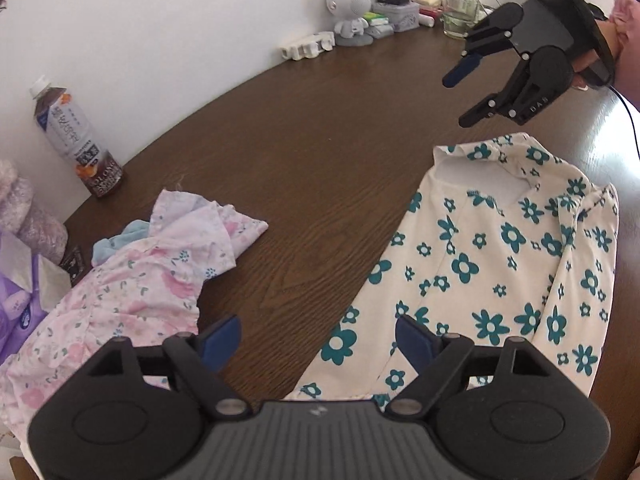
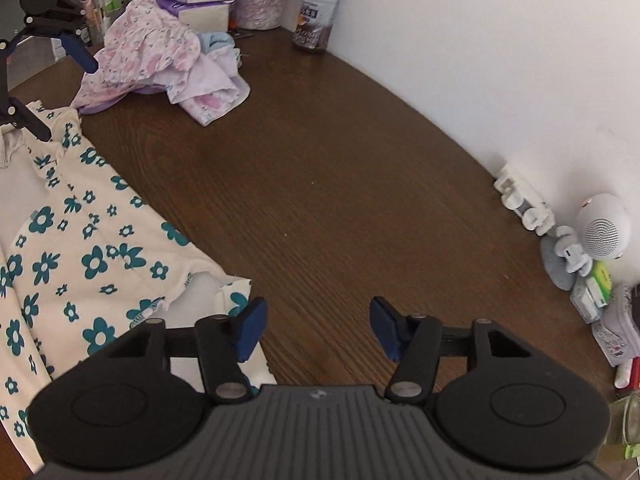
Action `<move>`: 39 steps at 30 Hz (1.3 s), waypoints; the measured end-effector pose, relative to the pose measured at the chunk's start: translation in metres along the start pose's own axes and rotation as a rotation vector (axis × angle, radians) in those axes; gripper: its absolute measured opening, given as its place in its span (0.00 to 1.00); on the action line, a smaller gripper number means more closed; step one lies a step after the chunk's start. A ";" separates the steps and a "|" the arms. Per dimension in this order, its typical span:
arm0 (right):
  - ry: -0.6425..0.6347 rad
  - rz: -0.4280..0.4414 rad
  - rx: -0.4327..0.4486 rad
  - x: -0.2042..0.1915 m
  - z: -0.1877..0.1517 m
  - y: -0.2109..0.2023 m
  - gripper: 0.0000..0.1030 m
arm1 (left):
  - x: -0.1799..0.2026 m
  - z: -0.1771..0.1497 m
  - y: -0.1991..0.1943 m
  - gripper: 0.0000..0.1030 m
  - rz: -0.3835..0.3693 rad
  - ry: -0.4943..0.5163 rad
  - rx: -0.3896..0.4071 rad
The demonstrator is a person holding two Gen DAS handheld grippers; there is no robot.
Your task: Fold clothes
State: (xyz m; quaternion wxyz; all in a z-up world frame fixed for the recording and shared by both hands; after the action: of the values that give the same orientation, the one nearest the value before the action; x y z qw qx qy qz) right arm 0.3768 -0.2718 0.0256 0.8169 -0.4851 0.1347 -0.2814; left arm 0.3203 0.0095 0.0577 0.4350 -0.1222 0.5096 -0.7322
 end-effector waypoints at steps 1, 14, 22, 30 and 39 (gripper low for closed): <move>-0.002 0.023 -0.003 0.000 0.000 0.003 0.49 | 0.002 -0.002 0.004 0.79 -0.011 0.018 -0.006; 0.009 0.225 0.007 0.006 -0.010 0.026 0.34 | -0.008 -0.028 0.033 0.54 -0.094 0.040 -0.067; -0.025 0.277 -0.012 0.000 -0.007 0.031 0.22 | -0.021 -0.044 0.033 0.53 -0.118 0.019 -0.092; -0.046 0.307 -0.016 -0.006 -0.002 0.031 0.22 | -0.025 -0.051 0.035 0.53 -0.136 0.017 -0.109; -0.072 0.322 -0.036 -0.014 0.007 0.041 0.22 | -0.027 -0.058 0.042 0.53 -0.153 0.025 -0.119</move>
State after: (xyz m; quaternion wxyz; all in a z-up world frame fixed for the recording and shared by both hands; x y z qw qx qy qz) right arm 0.3829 -0.2432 -0.0072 0.8469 -0.4816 0.1865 -0.1268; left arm 0.3219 0.0632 0.0025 0.3634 -0.1773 0.5467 -0.7332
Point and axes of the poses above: each gripper's, at about its wrist camera, not at the fingertips, and y roughly the way its jaws point, x to its right, z to its top, the point moved 3 cm from there along y, roughly the way its jaws point, and after that the axes turned 9 degrees about z, right-handed, at the moved point
